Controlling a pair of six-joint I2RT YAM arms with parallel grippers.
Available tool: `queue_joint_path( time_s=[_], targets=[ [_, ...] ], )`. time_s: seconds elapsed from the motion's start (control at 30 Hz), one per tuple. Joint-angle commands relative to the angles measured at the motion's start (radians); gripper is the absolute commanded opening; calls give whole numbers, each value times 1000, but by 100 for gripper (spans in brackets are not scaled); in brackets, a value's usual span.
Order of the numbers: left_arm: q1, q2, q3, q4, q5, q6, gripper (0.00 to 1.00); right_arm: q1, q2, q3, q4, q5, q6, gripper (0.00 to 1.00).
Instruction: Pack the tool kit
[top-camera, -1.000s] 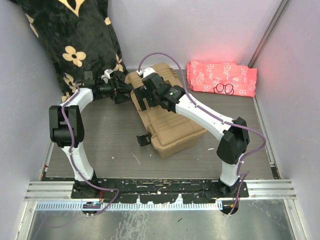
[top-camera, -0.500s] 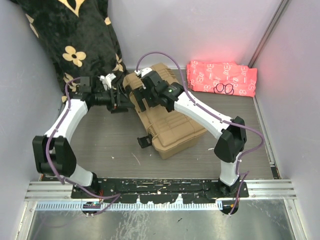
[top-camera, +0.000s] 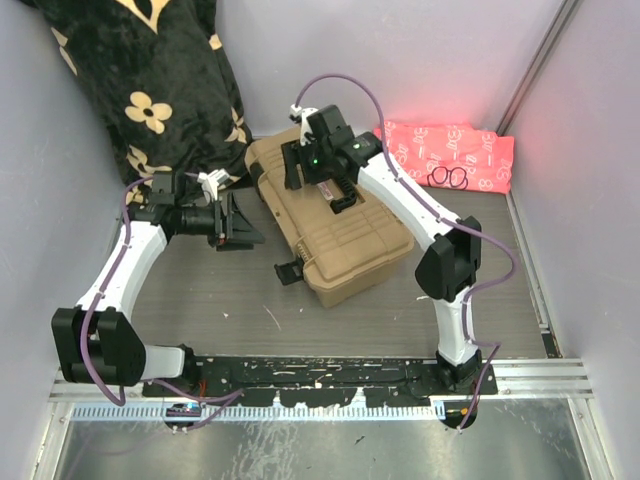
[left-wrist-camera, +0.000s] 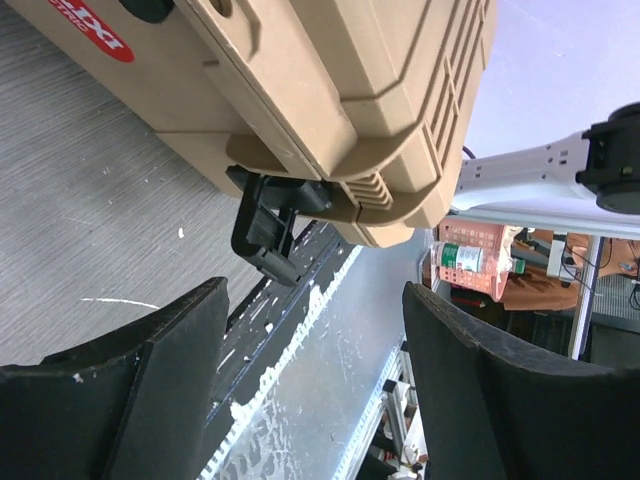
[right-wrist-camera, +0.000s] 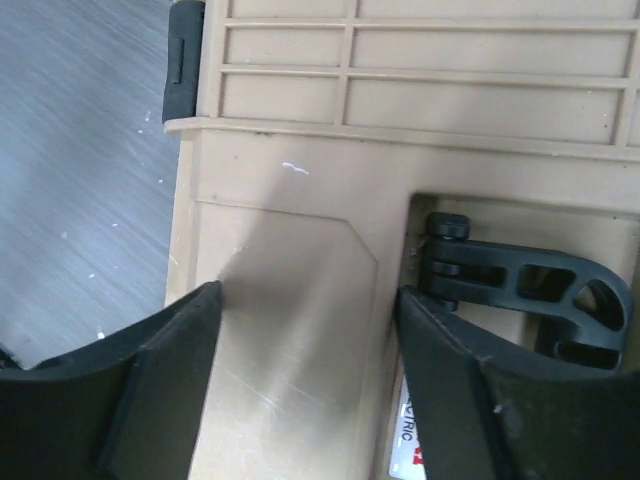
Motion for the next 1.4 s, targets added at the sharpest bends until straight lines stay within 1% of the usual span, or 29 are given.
queue_joint_path(
  time_s=[0.0,0.1,0.2,0.3,0.37,0.6,0.7,0.8,0.9,1.0,1.07,1.1,1.13,1.17,1.37],
  targets=[
    [6,-35,40,1,41,10,71,-92,351,-70,-349,-6,-16,71],
    [6,-40,35,4,40,0,71,-115,377,-12,-361,-4,-18,69],
    [7,-49,29,0,39,-6,71,-135,421,11,-356,10,-13,67],
    [6,-50,24,-2,35,-14,71,-162,446,11,-346,27,-5,67],
    [6,-89,21,-5,30,-20,70,-177,461,6,-343,46,1,67],
    [6,-128,12,-25,24,-29,70,-255,481,-31,-290,86,40,67],
    [6,-147,-12,8,29,-56,70,-279,502,-8,-283,100,47,67],
    [6,-163,-85,135,27,-136,71,-289,522,26,-288,98,50,67],
    [6,-177,-201,306,-22,-246,80,-291,529,43,-294,93,49,68],
    [6,-166,-297,485,-88,-304,86,-291,518,27,-293,83,49,69],
    [5,-127,-342,613,-118,-357,86,-291,506,1,-285,79,46,70],
    [3,-99,-351,675,-130,-389,86,-292,496,-16,-278,78,44,70],
    [1,-71,-352,752,-140,-419,89,-291,487,-35,-271,76,45,71],
    [0,-21,-348,808,-144,-447,90,-291,478,-54,-264,74,45,72],
    [-7,149,-281,995,-132,-544,91,-292,430,-126,-243,72,44,74]
  ],
)
